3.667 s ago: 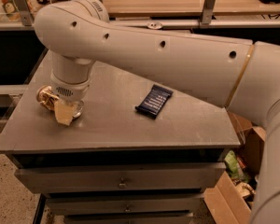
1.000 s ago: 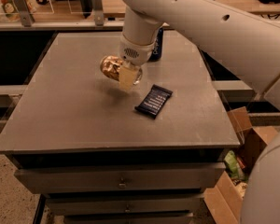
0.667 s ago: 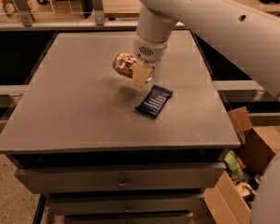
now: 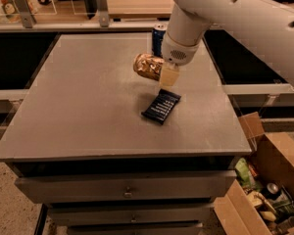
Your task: Move orange can near rxbar blueberry
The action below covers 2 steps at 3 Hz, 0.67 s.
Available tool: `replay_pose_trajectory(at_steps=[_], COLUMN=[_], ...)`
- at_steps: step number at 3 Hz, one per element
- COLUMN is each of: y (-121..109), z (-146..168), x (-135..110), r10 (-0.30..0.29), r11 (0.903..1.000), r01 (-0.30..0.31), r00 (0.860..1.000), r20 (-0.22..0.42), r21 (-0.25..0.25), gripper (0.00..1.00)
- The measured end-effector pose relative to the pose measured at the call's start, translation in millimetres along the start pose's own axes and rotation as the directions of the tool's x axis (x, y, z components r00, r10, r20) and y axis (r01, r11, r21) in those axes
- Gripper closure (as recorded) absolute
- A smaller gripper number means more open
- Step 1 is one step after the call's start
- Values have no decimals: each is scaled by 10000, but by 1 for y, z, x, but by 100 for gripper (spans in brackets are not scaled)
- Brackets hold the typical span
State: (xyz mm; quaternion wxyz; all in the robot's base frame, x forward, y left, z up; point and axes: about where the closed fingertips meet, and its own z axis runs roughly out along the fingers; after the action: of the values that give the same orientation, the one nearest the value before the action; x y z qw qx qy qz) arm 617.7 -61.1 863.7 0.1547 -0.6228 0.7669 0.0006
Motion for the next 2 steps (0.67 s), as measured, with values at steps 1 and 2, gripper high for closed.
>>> replay_pose_trajectory(at_steps=[1, 2], y=[-1, -9], z=[1, 13], x=[2, 7], r10=[-682, -792], r11=[9977, 9968], r01=[682, 792], r00=[9977, 9968], r20=[0, 34], r21=[16, 72], gripper=[100, 100])
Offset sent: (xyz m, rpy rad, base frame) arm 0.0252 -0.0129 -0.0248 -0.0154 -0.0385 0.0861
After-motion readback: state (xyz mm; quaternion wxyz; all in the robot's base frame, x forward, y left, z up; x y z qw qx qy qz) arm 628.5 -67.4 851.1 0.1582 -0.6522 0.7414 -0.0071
